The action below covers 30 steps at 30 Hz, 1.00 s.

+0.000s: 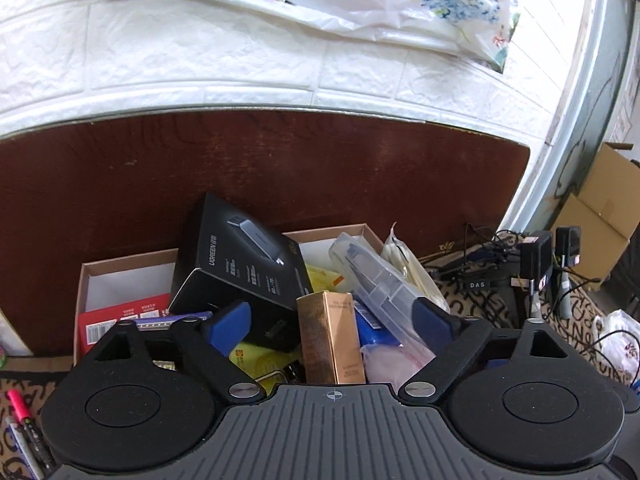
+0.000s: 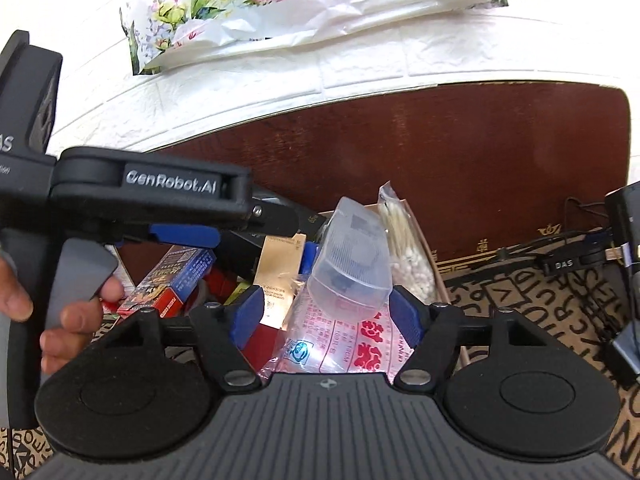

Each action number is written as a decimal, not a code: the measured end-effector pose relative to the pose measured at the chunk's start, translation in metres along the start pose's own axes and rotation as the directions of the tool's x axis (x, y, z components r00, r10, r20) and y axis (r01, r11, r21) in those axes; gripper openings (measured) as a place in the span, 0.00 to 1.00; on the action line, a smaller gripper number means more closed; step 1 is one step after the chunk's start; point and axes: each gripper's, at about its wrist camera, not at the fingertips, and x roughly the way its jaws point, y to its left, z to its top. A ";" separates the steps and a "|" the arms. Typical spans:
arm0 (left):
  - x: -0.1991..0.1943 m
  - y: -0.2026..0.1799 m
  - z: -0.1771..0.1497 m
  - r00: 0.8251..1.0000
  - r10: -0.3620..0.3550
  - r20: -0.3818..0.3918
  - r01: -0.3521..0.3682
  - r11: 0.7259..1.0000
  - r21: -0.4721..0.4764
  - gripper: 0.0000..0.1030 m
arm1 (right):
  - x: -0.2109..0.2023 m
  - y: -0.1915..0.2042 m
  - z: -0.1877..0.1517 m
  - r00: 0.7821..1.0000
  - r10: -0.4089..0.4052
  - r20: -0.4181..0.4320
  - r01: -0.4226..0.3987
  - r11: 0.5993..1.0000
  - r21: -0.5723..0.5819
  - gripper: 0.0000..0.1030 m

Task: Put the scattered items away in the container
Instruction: 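Open the right gripper to drop the clear case into the box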

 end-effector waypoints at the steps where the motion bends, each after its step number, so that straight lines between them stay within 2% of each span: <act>1: -0.002 -0.001 -0.001 1.000 -0.001 0.000 0.001 1.000 0.003 0.97 | 0.000 0.002 0.001 1.000 -0.006 -0.004 0.006 1.000 -0.003 0.75; 3: -0.007 -0.001 -0.003 1.000 -0.009 0.000 0.009 1.000 0.006 0.99 | -0.003 0.005 0.000 1.000 -0.014 -0.008 0.014 1.000 -0.015 0.86; 8: -0.022 0.003 -0.010 1.000 -0.025 -0.011 0.025 1.000 -0.010 1.00 | -0.016 0.021 0.002 0.999 -0.047 0.021 0.049 0.996 -0.075 0.95; 16: -0.067 0.012 -0.037 0.999 -0.037 -0.015 0.037 0.999 -0.021 1.00 | -0.047 0.050 -0.001 0.997 -0.056 0.049 0.063 0.986 -0.153 0.99; 19: -0.100 0.016 -0.059 0.999 -0.024 0.045 0.024 1.000 -0.001 1.00 | -0.062 0.069 -0.005 0.997 -0.036 0.068 0.047 0.984 -0.174 0.99; 22: -0.134 0.028 -0.086 0.995 0.002 0.104 0.002 0.999 -0.033 1.00 | -0.075 0.095 -0.017 0.998 0.018 0.067 -0.004 0.979 -0.204 1.00; 27: -0.178 0.056 -0.144 0.992 0.003 0.129 0.016 0.989 -0.146 1.00 | -0.090 0.144 -0.055 0.992 0.113 0.052 -0.096 0.960 -0.263 1.00; 30: -0.192 0.073 -0.181 0.993 0.031 0.118 -0.009 0.983 -0.186 1.00 | -0.090 0.170 -0.084 0.989 0.145 0.015 -0.134 0.944 -0.301 1.00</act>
